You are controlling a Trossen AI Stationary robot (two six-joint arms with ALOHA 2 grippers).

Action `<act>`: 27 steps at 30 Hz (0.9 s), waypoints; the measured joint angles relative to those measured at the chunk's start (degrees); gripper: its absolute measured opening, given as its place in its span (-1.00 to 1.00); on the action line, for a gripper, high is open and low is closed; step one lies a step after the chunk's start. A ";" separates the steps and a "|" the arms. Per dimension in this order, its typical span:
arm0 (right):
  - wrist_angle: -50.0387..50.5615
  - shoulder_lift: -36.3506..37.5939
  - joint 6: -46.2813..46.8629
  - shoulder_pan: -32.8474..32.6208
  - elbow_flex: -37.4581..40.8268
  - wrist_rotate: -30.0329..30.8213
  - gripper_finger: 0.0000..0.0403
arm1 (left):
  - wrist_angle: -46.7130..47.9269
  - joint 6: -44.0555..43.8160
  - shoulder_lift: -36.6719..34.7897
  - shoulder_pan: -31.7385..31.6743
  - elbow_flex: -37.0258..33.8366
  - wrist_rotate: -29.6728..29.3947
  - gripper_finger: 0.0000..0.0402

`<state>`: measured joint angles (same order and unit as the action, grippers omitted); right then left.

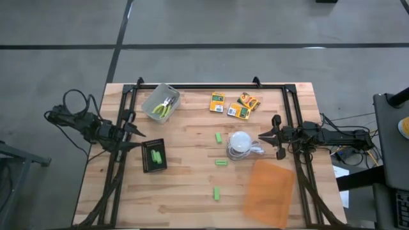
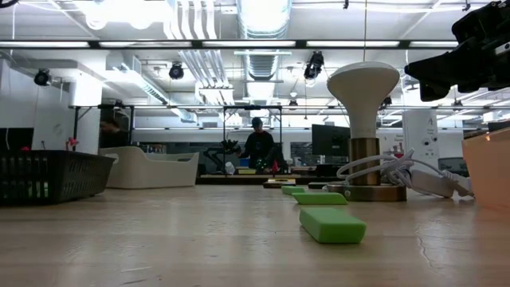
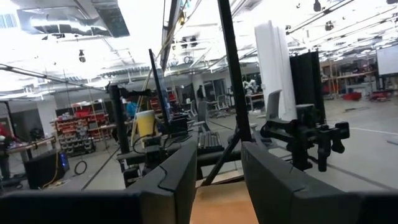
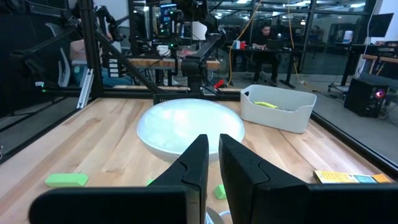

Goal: Pick & Place School Supplies
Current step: Put the green eraser into the black bin

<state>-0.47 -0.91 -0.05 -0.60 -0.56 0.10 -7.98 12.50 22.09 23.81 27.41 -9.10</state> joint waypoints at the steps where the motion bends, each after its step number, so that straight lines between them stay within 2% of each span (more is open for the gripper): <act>1: 0.00 0.00 0.00 -0.02 0.00 0.00 -0.82 | 0.01 0.16 0.00 0.00 0.01 0.02 -0.34; 20: -0.42 0.02 0.07 0.04 0.00 0.00 -0.82 | 0.42 -1.83 0.19 0.00 -0.56 0.02 -0.34; 25: -3.13 0.02 12.40 -0.07 0.02 -0.29 -0.82 | 0.42 -1.83 0.20 0.00 -0.56 0.02 -0.34; 27: -6.63 0.11 14.48 -0.11 0.02 -1.34 -0.82 | 0.42 -1.83 0.20 0.00 -0.56 0.02 -0.34</act>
<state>-7.10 -0.80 14.42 -0.71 -0.54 -1.24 -7.55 10.68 22.28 23.81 26.85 -9.08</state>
